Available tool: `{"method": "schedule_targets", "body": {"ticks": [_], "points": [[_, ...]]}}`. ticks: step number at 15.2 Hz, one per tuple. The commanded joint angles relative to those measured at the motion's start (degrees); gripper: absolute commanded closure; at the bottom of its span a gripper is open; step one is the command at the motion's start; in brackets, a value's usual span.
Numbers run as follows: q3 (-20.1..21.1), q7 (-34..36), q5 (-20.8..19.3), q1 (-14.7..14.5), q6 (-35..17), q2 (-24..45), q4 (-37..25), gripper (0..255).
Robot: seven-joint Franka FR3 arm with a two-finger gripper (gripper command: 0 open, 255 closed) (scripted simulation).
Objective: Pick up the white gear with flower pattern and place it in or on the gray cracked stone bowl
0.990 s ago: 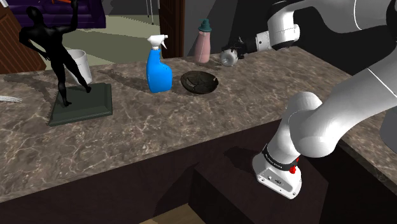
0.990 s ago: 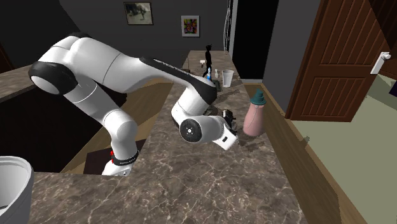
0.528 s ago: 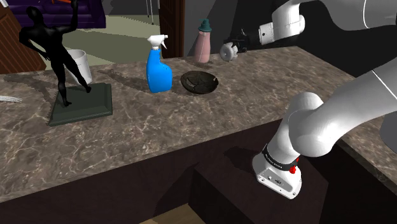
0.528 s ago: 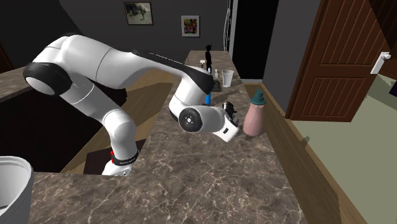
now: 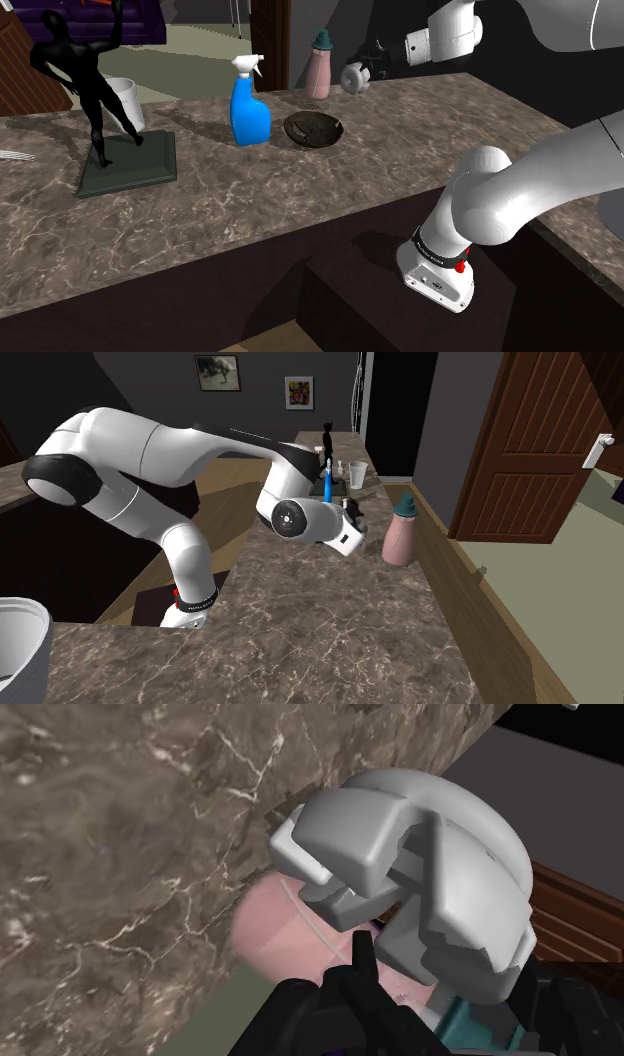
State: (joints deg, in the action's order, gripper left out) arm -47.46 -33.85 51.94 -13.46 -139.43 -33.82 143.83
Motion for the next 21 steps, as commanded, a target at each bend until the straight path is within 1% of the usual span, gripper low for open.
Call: {"method": "schedule_targets", "body": {"ticks": [1,4,7,10,13,17,21], "points": [[4.32,1.99,0.1,1.59,-2.77,-2.87,3.31,255],[10.25,4.53,1.34,2.76,-6.99,-6.82,8.18,255],[15.98,7.21,3.28,2.93,-11.12,-10.37,12.46,255],[21.68,10.01,5.88,2.07,-15.3,-13.42,16.08,255],[27.46,12.94,9.15,0.16,-19.71,-15.8,18.96,255],[24.56,7.79,12.75,-3.23,-22.64,-15.04,20.18,255],[20.93,1.67,17.07,-7.31,-25.68,-14.28,21.0,255]]}}
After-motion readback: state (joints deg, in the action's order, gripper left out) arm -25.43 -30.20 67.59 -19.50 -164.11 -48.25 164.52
